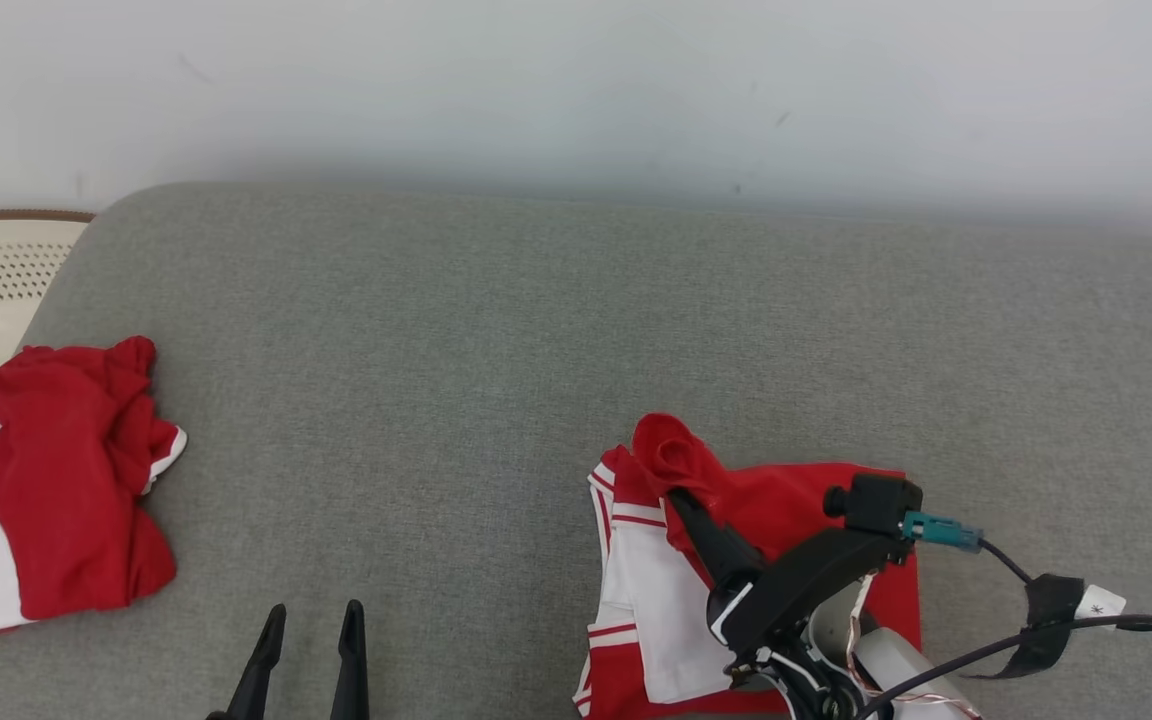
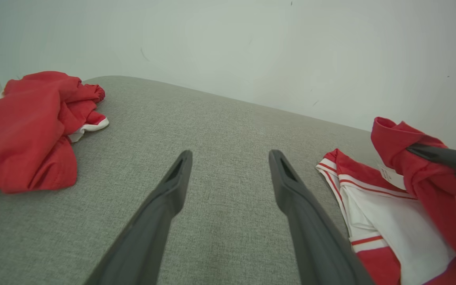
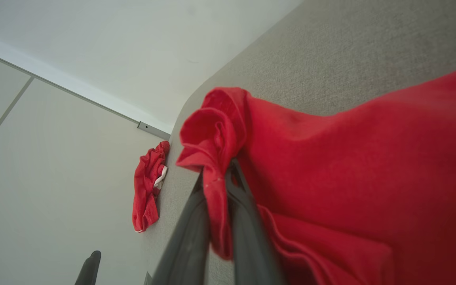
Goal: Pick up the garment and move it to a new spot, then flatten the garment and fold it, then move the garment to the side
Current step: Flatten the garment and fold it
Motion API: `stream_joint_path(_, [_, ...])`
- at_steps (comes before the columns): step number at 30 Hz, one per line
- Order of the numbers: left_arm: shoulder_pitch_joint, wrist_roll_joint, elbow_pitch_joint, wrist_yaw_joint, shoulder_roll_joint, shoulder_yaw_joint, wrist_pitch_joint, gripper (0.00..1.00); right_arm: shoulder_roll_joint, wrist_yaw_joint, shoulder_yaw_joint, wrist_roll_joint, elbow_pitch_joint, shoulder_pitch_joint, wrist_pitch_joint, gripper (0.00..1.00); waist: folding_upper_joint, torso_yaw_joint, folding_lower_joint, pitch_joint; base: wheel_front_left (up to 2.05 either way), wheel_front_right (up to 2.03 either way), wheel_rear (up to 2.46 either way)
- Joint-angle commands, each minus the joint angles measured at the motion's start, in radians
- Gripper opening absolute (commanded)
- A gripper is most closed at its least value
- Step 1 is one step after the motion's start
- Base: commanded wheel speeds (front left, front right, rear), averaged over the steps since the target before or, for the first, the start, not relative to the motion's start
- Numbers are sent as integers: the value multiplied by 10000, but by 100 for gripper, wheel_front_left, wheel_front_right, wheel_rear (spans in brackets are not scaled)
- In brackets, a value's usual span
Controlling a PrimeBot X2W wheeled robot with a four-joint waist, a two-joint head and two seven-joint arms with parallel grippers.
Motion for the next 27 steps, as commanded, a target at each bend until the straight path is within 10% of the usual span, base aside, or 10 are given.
stream_joint_path(1, [-166, -18, 73, 41, 1, -64, -43, 100, 94, 4, 95, -78, 132, -106, -82, 0, -1, 119, 0, 33, 0, 0, 0])
stream_joint_path(7, [-175, -92, 216, 12, -1, -159, -43, 100, 251, 4, 310, -64, 796, -309, -366, 0, -1, 279, 0, 11, 0, 0, 0])
stream_joint_path(8, [-185, -91, 233, 11, -1, -150, -43, 100, 260, 4, 353, -64, 877, -371, -388, 23, -1, 289, 0, 7, 0, 0, 0])
stream_joint_path(10, [-194, -104, 256, 13, -1, -112, -43, 100, 253, 4, 449, -128, 924, -423, -507, 100, -1, 290, 0, 3, 0, 0, 0])
stream_joint_path(27, [-52, -86, 138, 127, 2, 123, -43, 100, -1928, 4, -316, -231, -1872, -230, -2063, 100, -1, -138, 0, -2, 0, 0, 0])
